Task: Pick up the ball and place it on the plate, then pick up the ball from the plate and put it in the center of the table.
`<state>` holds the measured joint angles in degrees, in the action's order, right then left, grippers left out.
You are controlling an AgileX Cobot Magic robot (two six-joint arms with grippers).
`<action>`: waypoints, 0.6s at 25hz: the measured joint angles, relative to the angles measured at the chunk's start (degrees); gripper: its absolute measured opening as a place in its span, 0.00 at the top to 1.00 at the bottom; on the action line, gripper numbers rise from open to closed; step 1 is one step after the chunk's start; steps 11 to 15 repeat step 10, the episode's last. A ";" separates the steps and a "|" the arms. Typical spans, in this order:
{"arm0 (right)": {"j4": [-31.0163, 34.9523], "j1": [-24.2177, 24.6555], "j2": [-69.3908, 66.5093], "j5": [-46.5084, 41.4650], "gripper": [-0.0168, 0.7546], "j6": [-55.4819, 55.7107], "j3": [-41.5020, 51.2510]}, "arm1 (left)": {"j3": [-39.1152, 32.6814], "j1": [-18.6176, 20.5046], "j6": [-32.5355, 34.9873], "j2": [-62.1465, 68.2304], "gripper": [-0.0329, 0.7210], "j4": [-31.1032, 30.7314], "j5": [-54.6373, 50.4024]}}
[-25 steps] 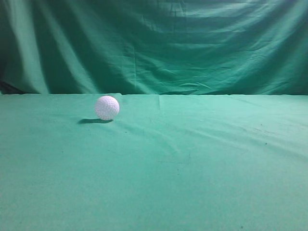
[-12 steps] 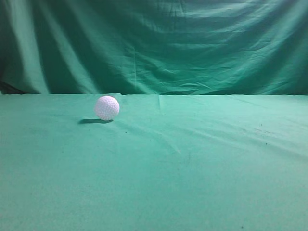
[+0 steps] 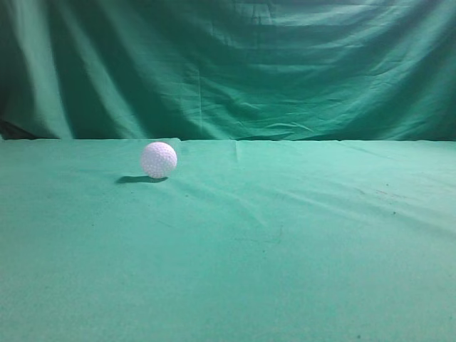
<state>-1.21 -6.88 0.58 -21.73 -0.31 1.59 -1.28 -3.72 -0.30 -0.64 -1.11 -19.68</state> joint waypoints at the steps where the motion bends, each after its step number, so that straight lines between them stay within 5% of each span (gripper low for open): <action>1: 0.00 0.00 0.00 0.00 0.91 0.00 0.00 | 0.00 0.00 0.00 0.00 0.96 0.00 0.00; 15: 0.00 0.00 0.00 0.00 0.91 0.00 0.00 | 0.00 0.00 -0.14 0.00 0.96 -0.02 0.00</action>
